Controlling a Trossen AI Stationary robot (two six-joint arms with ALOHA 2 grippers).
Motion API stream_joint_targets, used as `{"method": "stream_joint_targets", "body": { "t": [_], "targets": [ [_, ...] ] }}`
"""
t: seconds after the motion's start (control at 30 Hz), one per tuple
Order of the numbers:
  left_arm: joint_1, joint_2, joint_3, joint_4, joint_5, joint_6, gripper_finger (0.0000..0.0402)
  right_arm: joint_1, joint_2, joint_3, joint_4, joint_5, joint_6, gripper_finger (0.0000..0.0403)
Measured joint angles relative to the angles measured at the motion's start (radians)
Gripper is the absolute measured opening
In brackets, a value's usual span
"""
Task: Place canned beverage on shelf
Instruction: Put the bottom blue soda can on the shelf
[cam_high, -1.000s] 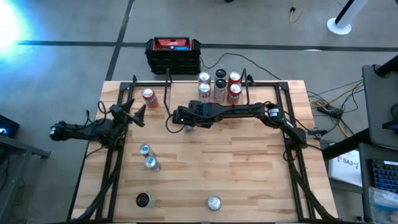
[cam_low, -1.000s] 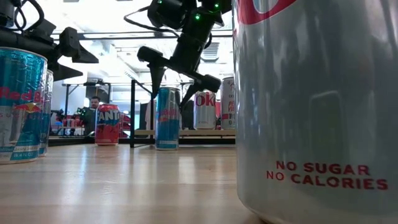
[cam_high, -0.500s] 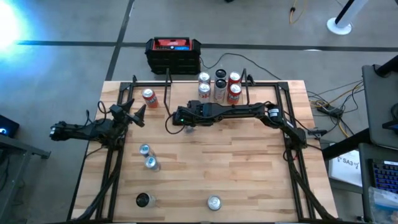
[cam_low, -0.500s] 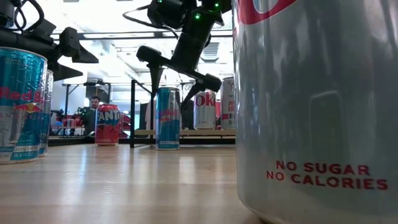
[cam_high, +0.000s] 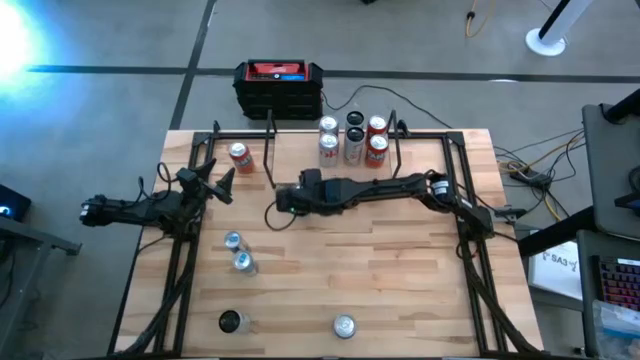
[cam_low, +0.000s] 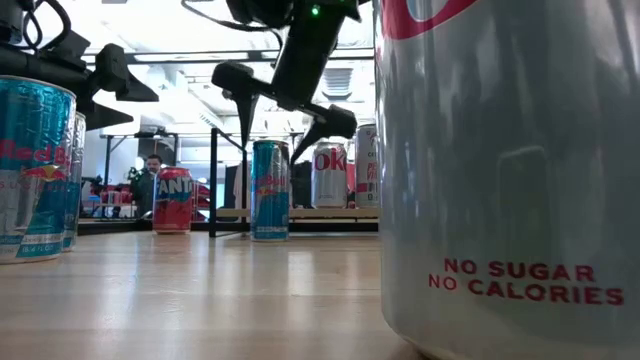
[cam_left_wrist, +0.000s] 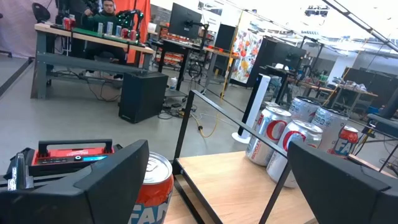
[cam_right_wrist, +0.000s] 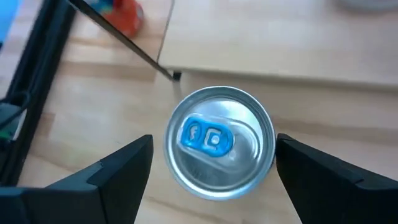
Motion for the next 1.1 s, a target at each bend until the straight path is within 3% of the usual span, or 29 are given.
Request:
{"method": "stream_joint_targets", "body": {
  "t": [0.17,0.33,1.1],
  "targets": [
    [0.000,0.000,0.000,0.000,0.000,0.000,0.0368,0.074,0.000,-0.002,-0.003,0.224,0.000,0.0318],
    [0.000,0.000,0.000,0.000,0.000,0.000,0.0368,0.119,0.022,-0.006,0.001,0.370,-0.002,0.0318],
    [0.000,0.000,0.000,-0.001,0.000,0.000,0.0368,0.155,0.225,0.066,0.001,0.623,-0.033,0.0318]
  ]
}}
